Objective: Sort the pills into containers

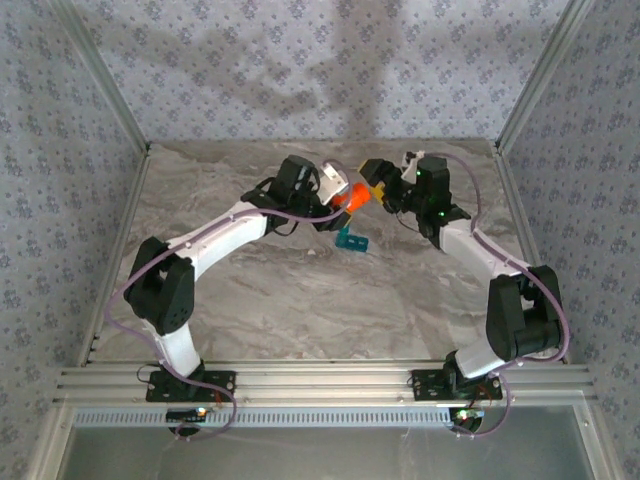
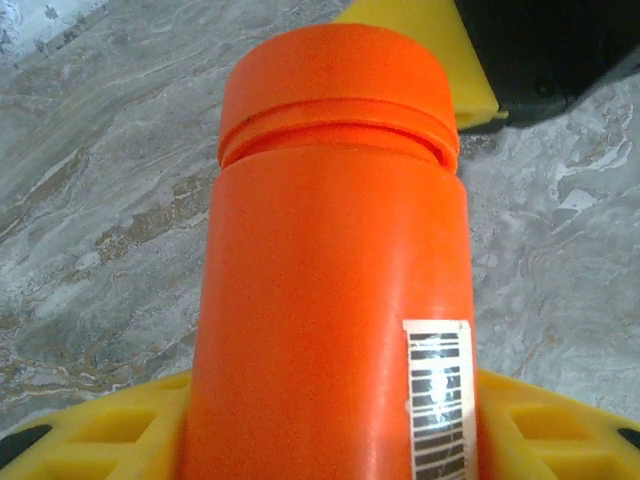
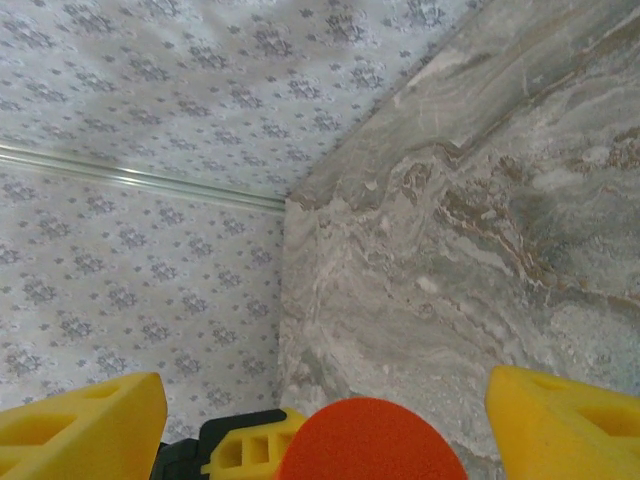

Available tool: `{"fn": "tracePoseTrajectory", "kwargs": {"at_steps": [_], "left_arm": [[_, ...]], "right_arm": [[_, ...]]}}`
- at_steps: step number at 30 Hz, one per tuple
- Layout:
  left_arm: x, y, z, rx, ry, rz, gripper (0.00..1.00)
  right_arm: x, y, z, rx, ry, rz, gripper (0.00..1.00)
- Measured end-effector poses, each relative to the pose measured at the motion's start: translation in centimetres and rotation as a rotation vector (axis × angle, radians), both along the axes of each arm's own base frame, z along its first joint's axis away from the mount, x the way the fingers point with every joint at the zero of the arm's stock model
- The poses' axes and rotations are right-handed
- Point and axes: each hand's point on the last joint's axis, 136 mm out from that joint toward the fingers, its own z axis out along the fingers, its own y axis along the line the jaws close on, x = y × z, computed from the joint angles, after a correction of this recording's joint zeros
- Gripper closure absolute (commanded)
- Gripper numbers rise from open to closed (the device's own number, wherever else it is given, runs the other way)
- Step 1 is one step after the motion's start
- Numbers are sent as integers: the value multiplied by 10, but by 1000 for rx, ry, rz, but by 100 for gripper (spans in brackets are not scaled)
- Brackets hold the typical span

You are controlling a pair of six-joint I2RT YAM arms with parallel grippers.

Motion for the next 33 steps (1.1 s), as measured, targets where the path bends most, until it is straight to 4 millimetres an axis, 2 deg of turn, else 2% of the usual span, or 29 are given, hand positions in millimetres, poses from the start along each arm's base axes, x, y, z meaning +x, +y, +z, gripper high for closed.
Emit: {"fn": "tracePoseTrajectory", "kwargs": {"at_steps": [10, 23, 27, 31, 33], "left_arm": [[3, 2, -1, 22, -21, 10, 100], [1, -1, 2, 17, -27, 3, 100], [0, -3, 2, 17, -28, -1, 100], [1, -3, 4, 14, -31, 0, 100], [1, -2, 4, 16, -31, 3, 100]], "right_arm": [[-6, 10, -9, -15, 36, 14, 22], [-5, 14, -15, -10, 53, 20, 26], [-4, 14, -14, -5, 47, 19, 33], [-3, 14, -15, -2, 51, 15, 54], [-3, 14, -15, 1, 50, 15, 59]]}}
